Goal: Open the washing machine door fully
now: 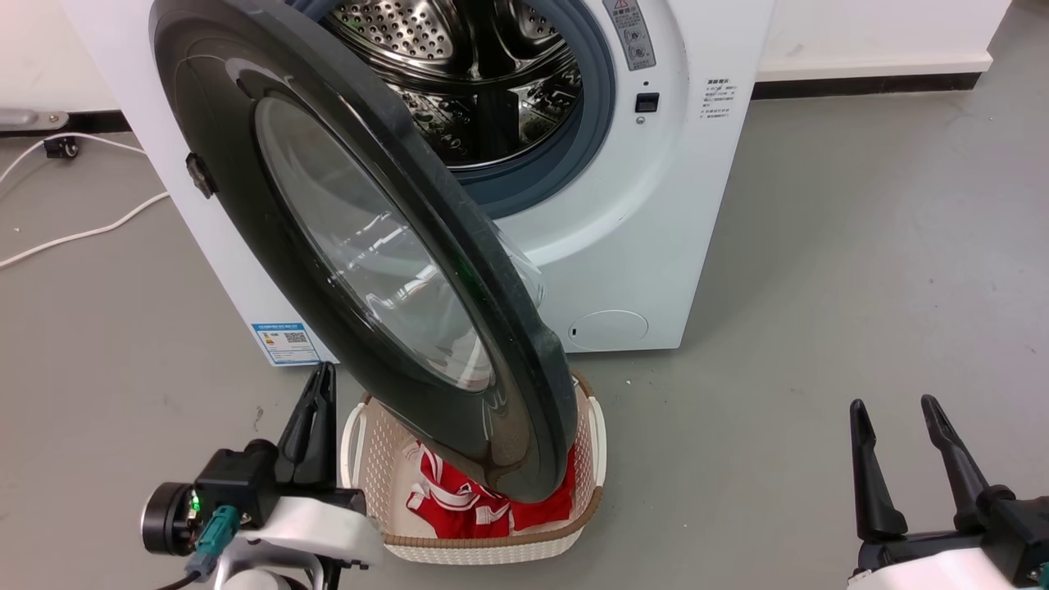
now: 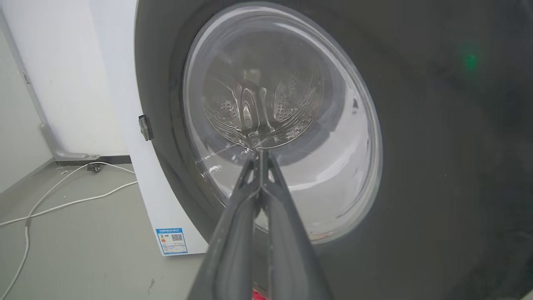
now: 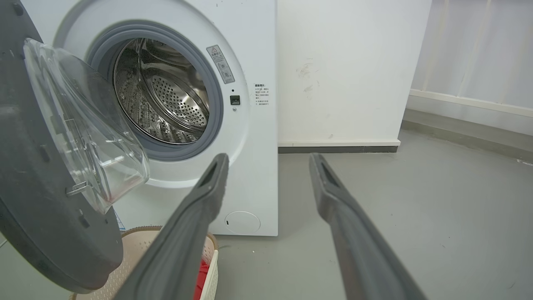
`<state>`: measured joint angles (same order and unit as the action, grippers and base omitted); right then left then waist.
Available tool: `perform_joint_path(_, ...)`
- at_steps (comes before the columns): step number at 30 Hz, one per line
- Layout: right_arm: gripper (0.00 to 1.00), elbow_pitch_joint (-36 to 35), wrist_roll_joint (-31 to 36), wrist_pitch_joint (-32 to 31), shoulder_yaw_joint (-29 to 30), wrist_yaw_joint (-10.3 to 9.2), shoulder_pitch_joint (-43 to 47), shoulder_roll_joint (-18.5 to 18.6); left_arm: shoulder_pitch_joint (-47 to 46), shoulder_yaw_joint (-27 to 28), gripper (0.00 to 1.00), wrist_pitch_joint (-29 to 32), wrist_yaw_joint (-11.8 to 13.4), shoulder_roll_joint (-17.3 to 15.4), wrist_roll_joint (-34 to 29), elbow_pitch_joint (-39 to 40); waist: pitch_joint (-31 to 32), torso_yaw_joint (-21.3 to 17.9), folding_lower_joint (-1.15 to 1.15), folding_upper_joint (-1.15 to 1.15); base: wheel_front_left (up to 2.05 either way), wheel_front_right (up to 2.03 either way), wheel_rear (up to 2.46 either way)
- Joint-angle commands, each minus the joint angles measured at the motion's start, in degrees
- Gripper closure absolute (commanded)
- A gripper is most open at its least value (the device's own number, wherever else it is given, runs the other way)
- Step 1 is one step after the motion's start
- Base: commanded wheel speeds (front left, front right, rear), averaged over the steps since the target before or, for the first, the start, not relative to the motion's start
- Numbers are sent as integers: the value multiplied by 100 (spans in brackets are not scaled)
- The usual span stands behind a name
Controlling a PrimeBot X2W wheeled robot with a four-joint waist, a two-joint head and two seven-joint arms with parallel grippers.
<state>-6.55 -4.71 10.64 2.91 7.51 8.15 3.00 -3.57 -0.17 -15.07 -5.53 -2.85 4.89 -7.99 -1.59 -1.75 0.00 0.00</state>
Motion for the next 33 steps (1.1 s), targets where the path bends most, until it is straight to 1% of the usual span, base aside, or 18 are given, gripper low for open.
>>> perform_joint_path(1,0,19,-30,39,0,-4,-12,-23,-75,8,100,-15,-1,-5,25,58,5,0,0,0,0,0,0)
perform_joint_path(5,0,20,-42,38,-2,-4,14,-23,-150,32,100,-15,49,-5,27,369,15,7,0,0,0,0,0)
perform_joint_path(9,0,7,-29,47,14,-4,16,-23,-260,20,100,-15,104,-4,-56,859,11,16,0,0,0,0,0)
perform_joint_path(17,0,32,-13,32,56,-4,46,-23,-596,-27,100,-14,241,-3,-233,2164,70,40,0,0,0,0,0)
perform_joint_path(21,0,23,5,17,57,-4,80,-23,-743,-135,100,-14,255,-4,-278,2785,110,39,0,0,0,0,0)
perform_joint_path(25,0,16,-14,5,80,-4,111,-22,-934,-511,100,63,168,-3,-227,3179,141,47,0,0,0,0,0)
perform_joint_path(27,0,16,-16,1,84,-4,131,-23,-1021,-792,100,165,130,-3,-138,3278,157,50,0,0,0,0,0)
perform_joint_path(33,0,-2,-27,-37,76,-4,153,-22,-1220,-1880,100,587,51,-3,233,3228,152,36,0,0,0,0,0)
